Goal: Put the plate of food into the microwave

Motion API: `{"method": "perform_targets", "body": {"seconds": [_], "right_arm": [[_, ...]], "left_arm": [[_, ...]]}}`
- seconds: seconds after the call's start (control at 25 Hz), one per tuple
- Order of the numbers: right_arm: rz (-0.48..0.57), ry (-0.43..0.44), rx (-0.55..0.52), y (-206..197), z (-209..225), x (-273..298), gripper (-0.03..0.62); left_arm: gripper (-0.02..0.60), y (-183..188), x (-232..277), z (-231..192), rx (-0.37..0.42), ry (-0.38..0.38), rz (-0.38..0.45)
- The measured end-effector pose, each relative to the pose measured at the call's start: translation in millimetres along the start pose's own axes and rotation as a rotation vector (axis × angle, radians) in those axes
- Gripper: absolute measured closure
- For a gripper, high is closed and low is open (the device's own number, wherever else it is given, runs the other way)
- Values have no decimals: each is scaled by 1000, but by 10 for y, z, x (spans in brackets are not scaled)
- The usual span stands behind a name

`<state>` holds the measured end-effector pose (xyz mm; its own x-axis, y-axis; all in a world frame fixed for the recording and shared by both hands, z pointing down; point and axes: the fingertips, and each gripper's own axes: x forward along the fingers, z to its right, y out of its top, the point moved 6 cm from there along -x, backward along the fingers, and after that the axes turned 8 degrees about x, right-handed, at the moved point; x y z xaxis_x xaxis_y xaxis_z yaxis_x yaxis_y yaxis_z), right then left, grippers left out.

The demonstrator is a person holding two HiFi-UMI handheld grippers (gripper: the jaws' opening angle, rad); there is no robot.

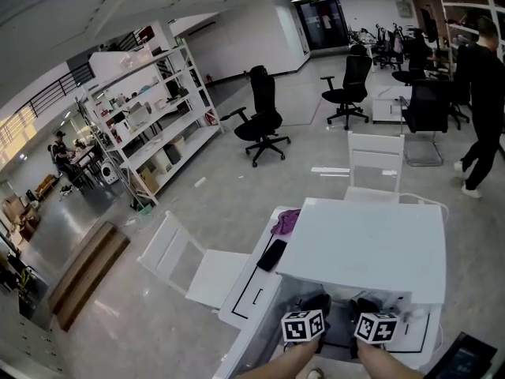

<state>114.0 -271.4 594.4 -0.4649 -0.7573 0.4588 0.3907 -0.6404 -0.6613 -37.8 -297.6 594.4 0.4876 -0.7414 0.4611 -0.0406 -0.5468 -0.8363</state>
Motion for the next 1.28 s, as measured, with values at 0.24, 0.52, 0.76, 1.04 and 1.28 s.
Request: {"method": "perform_targets", "body": {"seconds": [0.24, 0.52, 0.76, 1.04, 1.28], "right_arm": [[-18, 70, 5, -183, -8, -338, 473], [-67, 121, 16, -411, 148, -818, 495], [-76, 147, -2, -658, 61, -1071, 573], [-73, 155, 11, -830, 22, -1330, 592], [-44, 135, 6, -1018, -151, -1629, 592]], "left_arm": [[523, -201, -316, 158, -18, 8, 27], [533, -498, -741, 481, -44, 23, 44], [577, -729, -1087, 545, -64, 16, 45], [577, -764, -1250, 791, -46, -84, 72], [577, -870, -1563, 832, -41, -160, 82]]}}
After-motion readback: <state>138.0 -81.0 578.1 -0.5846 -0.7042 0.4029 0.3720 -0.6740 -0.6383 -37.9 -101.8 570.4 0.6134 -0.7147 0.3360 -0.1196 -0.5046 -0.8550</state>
